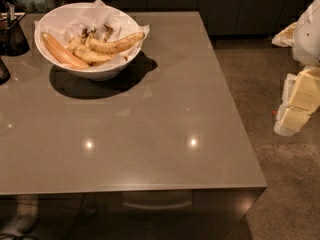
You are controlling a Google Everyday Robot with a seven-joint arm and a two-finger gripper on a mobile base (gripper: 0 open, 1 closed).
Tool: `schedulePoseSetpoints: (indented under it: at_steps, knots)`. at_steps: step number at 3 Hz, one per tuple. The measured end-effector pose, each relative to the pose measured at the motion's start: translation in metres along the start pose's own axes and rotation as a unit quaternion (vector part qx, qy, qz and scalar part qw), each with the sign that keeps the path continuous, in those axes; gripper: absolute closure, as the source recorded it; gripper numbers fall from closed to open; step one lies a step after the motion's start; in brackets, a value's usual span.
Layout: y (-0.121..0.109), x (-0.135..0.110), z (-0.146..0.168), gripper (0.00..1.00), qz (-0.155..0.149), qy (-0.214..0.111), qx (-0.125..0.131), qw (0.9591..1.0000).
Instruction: Pick banana from white bowl
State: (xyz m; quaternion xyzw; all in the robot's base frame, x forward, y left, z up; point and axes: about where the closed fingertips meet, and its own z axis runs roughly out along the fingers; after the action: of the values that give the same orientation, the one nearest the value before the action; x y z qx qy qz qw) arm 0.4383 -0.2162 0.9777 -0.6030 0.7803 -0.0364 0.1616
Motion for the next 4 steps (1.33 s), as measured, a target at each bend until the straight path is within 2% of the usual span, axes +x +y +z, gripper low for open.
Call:
schedulePoseSetpoints:
  at_steps: [1,2,3,4]
  knots:
    - [0.000,0.000,0.000,0.00,0.000,0.000,0.000,1.0000]
    - [-0.009,-0.012,0.002,0.00,-0.001,0.017,0.004,0.9998]
    - [-0.024,-0.035,0.003,0.00,-0.017,0.027,-0.003,0.9995]
    - [-0.038,-0.062,0.004,0.00,-0.044,0.028,0.003,0.9986]
